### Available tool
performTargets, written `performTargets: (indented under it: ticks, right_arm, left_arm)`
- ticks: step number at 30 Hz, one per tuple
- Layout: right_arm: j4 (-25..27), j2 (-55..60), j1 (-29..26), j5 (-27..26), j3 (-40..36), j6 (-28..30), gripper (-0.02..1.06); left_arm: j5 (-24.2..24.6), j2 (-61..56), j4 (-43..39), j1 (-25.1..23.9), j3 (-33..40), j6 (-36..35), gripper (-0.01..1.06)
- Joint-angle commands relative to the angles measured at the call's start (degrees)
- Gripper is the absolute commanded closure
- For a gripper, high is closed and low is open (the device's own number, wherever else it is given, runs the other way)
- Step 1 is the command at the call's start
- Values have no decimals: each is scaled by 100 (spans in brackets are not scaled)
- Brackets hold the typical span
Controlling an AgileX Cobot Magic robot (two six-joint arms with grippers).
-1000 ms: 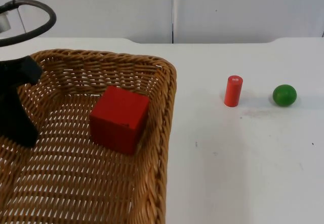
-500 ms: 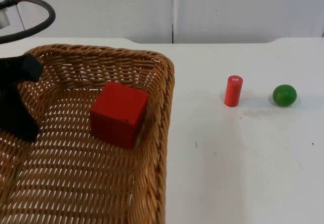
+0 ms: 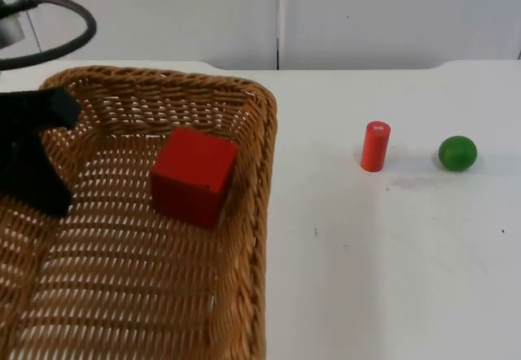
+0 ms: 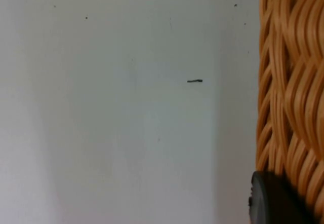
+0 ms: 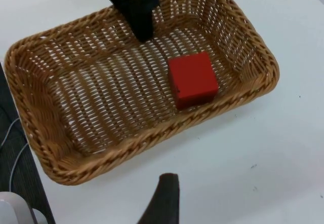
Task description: Pick up the basket with the left hand and place the object to the left of the red cylinder into the basket with the right hand.
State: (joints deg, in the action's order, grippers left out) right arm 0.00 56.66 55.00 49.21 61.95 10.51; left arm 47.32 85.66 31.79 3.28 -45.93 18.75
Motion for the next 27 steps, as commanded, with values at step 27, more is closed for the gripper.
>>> performTargets:
  ticks: [27]
  right_arm:
    - [0, -26, 3, -114, -57, 5, 28]
  left_arm:
    - [-232, 2313, 1205, -676, -1309, 1612, 105]
